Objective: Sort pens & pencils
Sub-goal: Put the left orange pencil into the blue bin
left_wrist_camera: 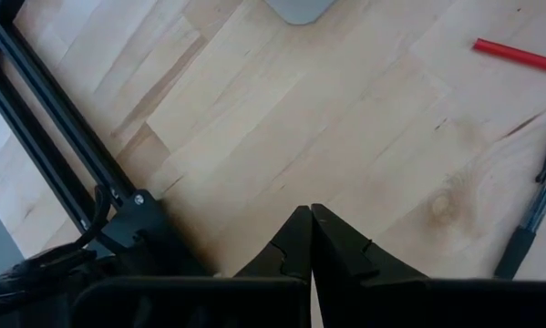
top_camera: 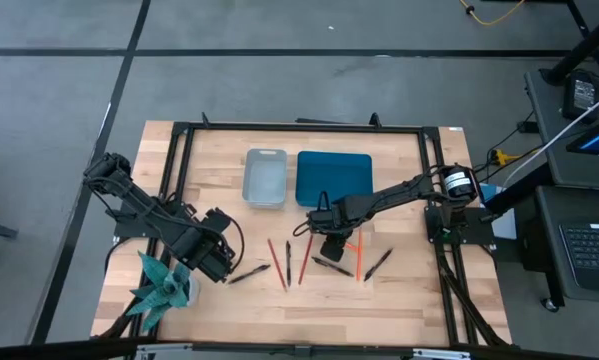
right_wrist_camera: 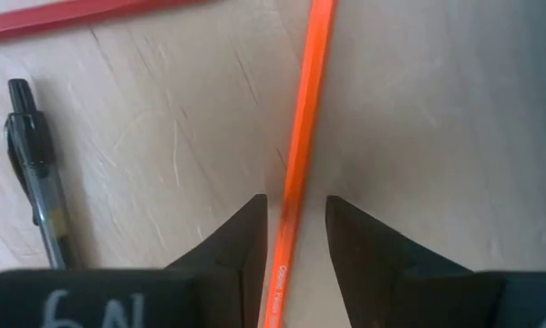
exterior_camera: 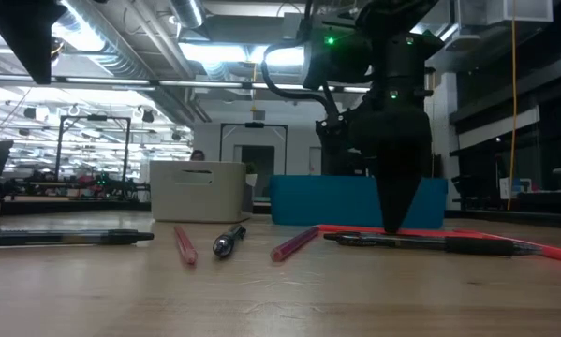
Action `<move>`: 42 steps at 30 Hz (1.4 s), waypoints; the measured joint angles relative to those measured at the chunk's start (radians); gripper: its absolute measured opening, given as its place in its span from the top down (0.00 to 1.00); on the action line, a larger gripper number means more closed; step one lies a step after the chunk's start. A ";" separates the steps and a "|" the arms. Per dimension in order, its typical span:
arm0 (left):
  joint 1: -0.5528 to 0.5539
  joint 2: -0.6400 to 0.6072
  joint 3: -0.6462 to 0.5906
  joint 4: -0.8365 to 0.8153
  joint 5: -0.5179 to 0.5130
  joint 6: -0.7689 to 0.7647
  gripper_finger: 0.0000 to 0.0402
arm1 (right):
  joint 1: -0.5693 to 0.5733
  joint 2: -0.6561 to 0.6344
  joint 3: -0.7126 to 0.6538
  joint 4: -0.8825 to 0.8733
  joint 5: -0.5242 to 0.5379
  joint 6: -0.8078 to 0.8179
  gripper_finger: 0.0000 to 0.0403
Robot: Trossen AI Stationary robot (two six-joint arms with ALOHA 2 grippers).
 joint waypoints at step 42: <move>-0.014 0.000 0.000 0.001 0.000 -0.010 1.00 | 0.002 0.045 0.003 0.019 -0.023 -0.023 0.78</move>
